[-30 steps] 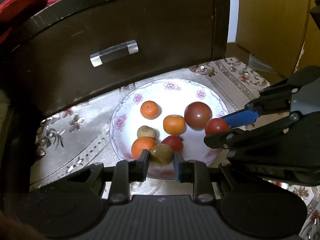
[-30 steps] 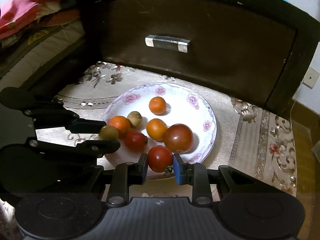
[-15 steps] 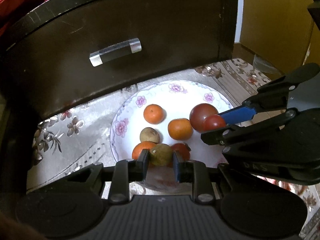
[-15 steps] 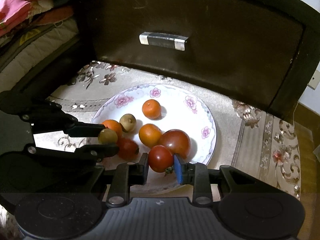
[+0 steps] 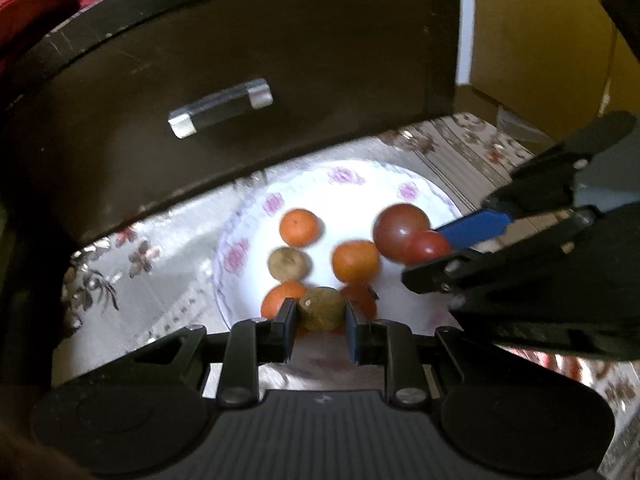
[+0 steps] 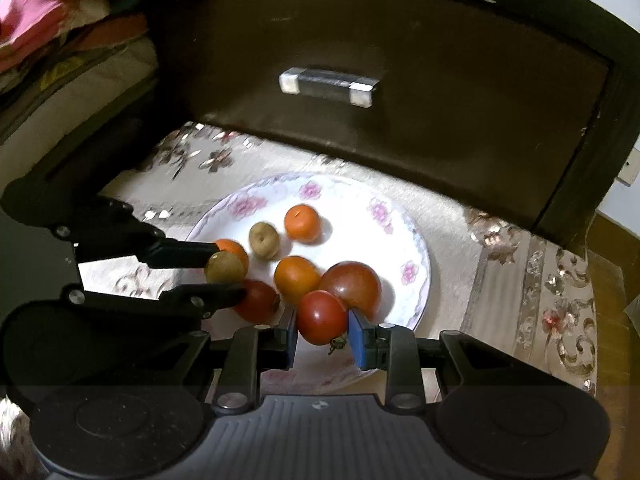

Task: Organize fruits
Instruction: 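Lower the kiwi and tomato into the bowl and open both grippers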

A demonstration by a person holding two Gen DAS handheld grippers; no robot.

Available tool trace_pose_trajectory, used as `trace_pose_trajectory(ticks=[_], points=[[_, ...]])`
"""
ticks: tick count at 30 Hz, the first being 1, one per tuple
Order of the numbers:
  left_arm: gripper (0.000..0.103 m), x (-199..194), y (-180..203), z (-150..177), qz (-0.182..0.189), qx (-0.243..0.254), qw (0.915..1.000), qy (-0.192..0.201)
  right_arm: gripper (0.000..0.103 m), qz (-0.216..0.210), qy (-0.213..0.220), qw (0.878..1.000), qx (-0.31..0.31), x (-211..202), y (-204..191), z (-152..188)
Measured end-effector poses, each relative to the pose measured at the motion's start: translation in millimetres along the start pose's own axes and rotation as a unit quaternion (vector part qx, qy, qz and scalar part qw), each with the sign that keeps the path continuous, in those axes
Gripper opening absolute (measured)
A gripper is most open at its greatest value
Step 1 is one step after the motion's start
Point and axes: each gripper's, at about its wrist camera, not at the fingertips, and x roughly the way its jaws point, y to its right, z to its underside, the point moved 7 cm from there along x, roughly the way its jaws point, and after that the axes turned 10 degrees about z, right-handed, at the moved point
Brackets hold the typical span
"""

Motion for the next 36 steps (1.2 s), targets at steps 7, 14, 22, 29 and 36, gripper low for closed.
trace_pose_trajectory(ticks=[7, 14, 22, 29, 36], points=[[0.03, 3.8, -3.1, -5.8, -0.004, -0.002, 0.9999, 0.009, 0.027, 0.002, -0.011, 1.0, 0.002, 8.7, 0.5, 0.2], [0.032, 3.8, -10.2, -10.9, 0.001, -0.024, 0.9995, 0.023, 0.028, -0.002, 0.004, 1.0, 0.028, 10.8, 6.8, -7.4], [0.035, 2.3, -11.5, -10.9, -0.001, -0.029, 0.9993, 0.024, 0.029, -0.003, 0.006, 0.999, 0.037, 9.3, 8.4, -6.8], [0.036, -0.4, -13.8, -12.1, -0.004, -0.036, 0.9989, 0.028, 0.036, -0.005, 0.013, 0.999, 0.051, 4.7, 12.8, -10.0], [0.036, -8.1, -14.3, -15.4, -0.015, -0.04, 0.9983, 0.038, 0.038, 0.003, 0.022, 0.998, 0.052, -1.3, 13.4, -11.1]])
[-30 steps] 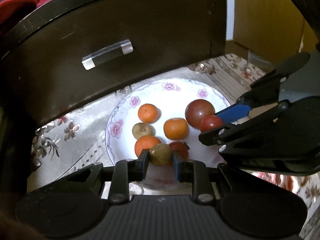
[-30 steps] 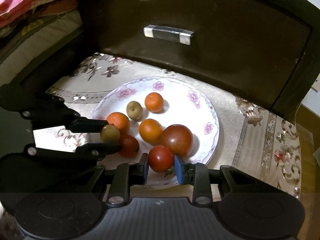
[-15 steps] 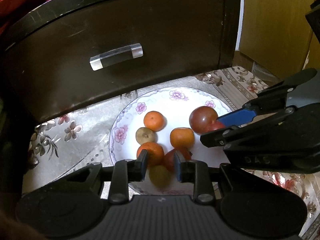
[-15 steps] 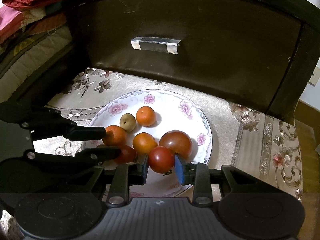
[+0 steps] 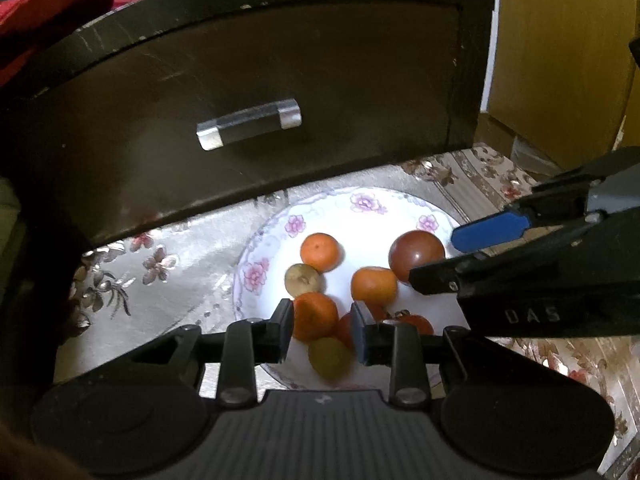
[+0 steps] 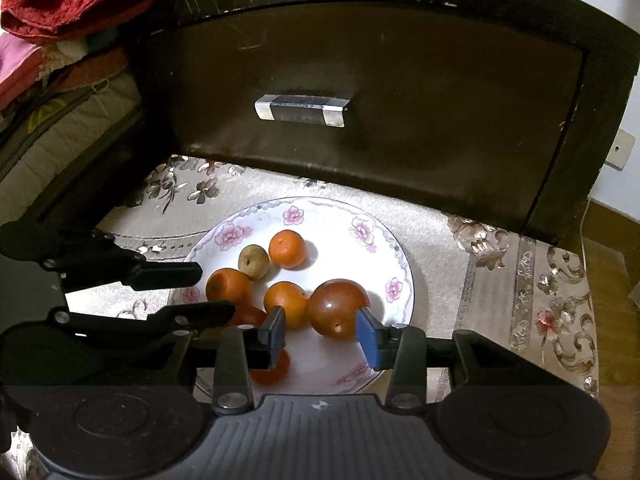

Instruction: Organize fruits

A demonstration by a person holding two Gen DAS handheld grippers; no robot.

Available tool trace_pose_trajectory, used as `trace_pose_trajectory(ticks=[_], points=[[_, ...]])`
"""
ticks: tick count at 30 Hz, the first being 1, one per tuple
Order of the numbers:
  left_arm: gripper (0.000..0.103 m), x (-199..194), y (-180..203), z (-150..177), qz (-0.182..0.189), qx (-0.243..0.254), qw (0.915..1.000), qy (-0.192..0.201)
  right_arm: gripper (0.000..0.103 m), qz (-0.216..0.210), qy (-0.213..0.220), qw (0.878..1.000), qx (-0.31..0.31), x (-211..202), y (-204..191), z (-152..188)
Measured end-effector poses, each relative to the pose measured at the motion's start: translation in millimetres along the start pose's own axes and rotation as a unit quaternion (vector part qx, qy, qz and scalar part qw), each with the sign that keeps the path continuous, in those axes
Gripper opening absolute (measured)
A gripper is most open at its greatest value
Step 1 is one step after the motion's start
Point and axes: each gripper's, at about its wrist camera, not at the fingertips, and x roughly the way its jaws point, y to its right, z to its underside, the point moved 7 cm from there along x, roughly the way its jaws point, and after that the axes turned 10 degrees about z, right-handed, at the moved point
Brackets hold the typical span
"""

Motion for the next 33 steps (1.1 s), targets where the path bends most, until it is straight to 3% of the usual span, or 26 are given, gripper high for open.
trace_pose_trajectory(ticks=[6, 13, 16, 24, 33], points=[[0.038, -10.5, -5.2, -4.2, -0.011, -0.017, 0.9997, 0.012, 0.042, 0.012, 0.004, 1.0, -0.002, -7.8, 0.9, 0.6], [0.048, -19.9, -1.8, 5.2, -0.021, -0.032, 0.9992, 0.008, 0.049, 0.023, 0.008, 1.0, 0.001, -20.9, 0.6, 3.9], [0.054, -25.7, -0.2, 8.6, -0.027, -0.046, 0.9985, 0.014, 0.051, 0.027, 0.009, 1.0, 0.0, -26.6, -1.1, 7.8], [0.088, -36.8, 3.7, 21.5, -0.067, -0.046, 0.9965, 0.019, 0.053, 0.04, 0.006, 0.999, 0.01, -37.2, 3.6, 20.5], [0.103, -46.1, 9.6, 36.5, -0.079, -0.063, 0.9947, 0.017, 0.056, 0.051, -0.004, 0.998, 0.021, -45.3, 7.7, 39.1]])
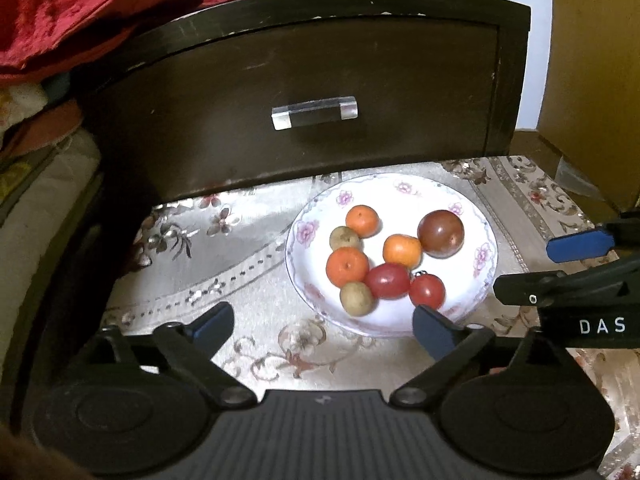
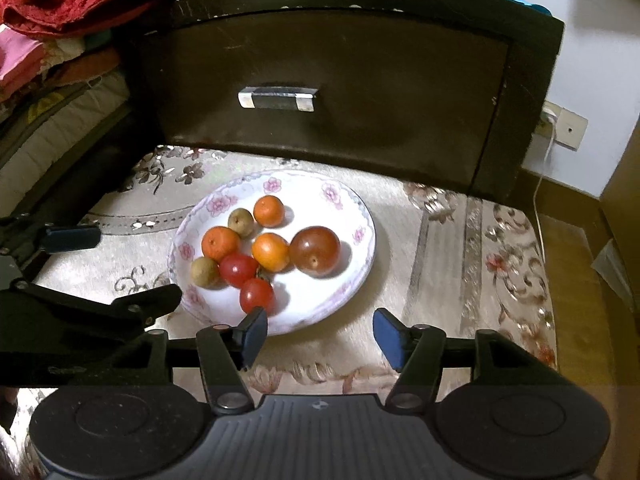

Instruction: Organize fruits

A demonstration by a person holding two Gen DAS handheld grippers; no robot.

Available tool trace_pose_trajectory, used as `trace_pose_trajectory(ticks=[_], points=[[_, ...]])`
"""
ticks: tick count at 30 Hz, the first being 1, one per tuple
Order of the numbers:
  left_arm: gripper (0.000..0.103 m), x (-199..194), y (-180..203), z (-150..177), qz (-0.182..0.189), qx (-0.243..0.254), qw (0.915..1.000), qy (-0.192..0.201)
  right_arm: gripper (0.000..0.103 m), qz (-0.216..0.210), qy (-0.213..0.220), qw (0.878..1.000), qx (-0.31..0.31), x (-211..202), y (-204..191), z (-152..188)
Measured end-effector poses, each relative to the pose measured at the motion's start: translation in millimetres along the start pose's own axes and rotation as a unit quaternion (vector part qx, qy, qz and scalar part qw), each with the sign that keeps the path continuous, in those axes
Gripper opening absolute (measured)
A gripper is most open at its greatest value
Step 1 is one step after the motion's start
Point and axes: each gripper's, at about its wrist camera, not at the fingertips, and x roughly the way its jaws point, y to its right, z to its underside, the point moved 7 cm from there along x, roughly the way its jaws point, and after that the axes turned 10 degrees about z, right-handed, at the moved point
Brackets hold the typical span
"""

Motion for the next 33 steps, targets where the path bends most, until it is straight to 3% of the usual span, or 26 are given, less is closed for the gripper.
trace_pose_trajectory(ticks=[33], points=[[0.103, -34.8, 14.2, 48.7, -0.003, -0.023, 0.9997, -0.011, 0.057, 0.007, -0.026, 1.0, 0.012, -30.2, -8.6, 50.5]])
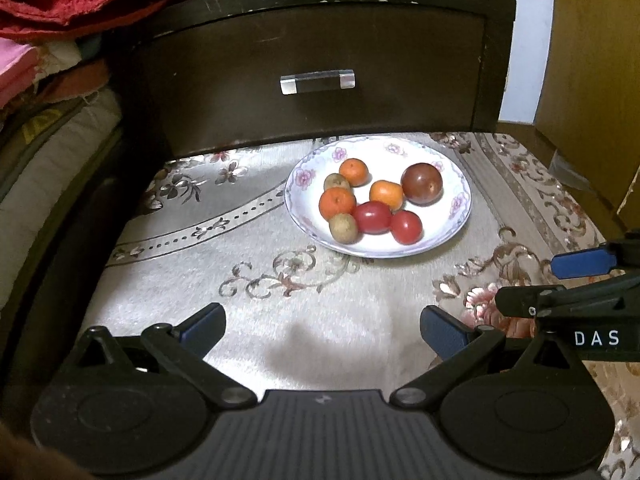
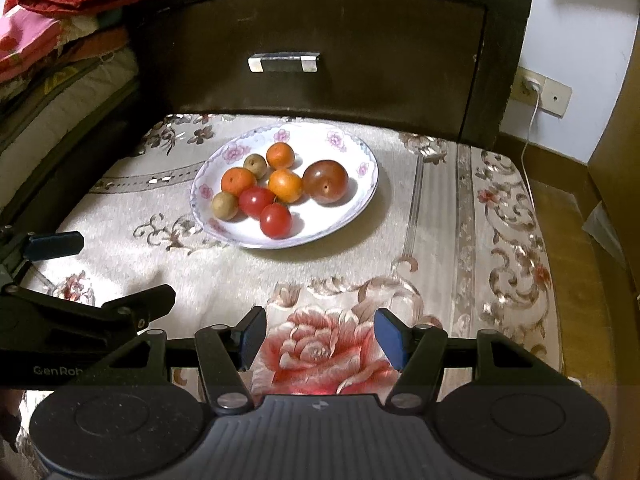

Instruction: Organize fruits

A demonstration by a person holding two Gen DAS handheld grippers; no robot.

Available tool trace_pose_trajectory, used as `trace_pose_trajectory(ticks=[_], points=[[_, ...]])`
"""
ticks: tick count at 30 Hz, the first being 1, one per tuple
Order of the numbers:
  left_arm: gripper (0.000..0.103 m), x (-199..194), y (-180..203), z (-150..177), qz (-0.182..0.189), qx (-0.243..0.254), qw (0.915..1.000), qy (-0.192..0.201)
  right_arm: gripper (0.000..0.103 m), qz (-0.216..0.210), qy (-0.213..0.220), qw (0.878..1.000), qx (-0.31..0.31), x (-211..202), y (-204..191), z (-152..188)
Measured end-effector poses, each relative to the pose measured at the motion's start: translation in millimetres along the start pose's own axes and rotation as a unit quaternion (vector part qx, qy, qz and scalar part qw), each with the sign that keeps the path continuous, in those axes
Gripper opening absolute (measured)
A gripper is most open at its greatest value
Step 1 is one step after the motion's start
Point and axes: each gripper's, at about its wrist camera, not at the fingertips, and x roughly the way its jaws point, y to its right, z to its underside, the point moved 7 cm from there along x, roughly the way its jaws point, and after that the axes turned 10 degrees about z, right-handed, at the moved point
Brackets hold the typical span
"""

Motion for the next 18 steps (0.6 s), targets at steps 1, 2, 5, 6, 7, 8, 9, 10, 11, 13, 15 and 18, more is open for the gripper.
trace_pose_trajectory(ticks=[1, 2, 5, 6, 7, 8, 9, 10, 11, 13, 15, 18], points=[[0.103, -1.1, 0.3, 1.2, 0.0, 0.0, 1.0, 0.0, 0.057, 0.0, -0.001, 1.0, 0.001, -0.8, -0.3, 2.0], [0.103, -2.5, 0.6, 2.7, -0.001, 0.0, 1.0, 0.0, 0.057, 0.0, -0.002, 1.0, 0.002, -1.9, -0.7, 4.1], [0.103, -6.2, 0.9, 5.9, 0.0, -0.003, 1.0, 0.0, 0.057, -0.001, -0.003, 1.0, 0.002, -5.4, -1.3, 7.5], [0.103, -7.7, 1.1, 7.2, -0.001, -0.004, 1.0, 0.0, 0.057, -0.001, -0.003, 1.0, 0.001, -5.9, -1.3, 7.9], [0.103, -9.1, 1.5, 8.5, -0.002, -0.004, 1.0, 0.001, 0.057, -0.001, -0.002, 1.0, 0.002, -5.3, -1.2, 7.4], [0.103, -10.3, 1.9, 9.9, -0.002, -0.004, 1.0, 0.001, 0.057, -0.001, -0.003, 1.0, 0.002, -6.7, -1.5, 8.8], [0.103, -11.5, 2.0, 11.5, -0.003, -0.005, 1.0, 0.0, 0.057, -0.001, -0.003, 1.0, 0.001, -8.1, -2.2, 10.5], [0.103, -12.6, 2.1, 12.7, -0.003, -0.005, 1.0, -0.001, 0.057, -0.001, -0.003, 1.0, 0.001, -9.6, -2.8, 12.3], [0.103, -13.8, 2.3, 14.4, -0.003, -0.005, 1.0, -0.002, 0.057, -0.001, -0.003, 1.0, 0.001, -11.3, -3.8, 14.3], [0.103, -15.9, 2.6, 17.7, -0.004, -0.007, 1.0, -0.004, 0.057, 0.0, -0.005, 1.0, 0.0, -13.7, -5.3, 17.5], [0.103, -18.1, 3.1, 21.0, -0.005, -0.008, 0.9999, -0.005, 0.057, 0.0, -0.006, 1.0, -0.002, -16.0, -6.4, 20.4], [0.103, -20.7, 4.1, 24.0, -0.006, -0.008, 0.9999, -0.006, 0.057, 0.0, -0.007, 1.0, -0.003, -18.7, -8.2, 23.6]])
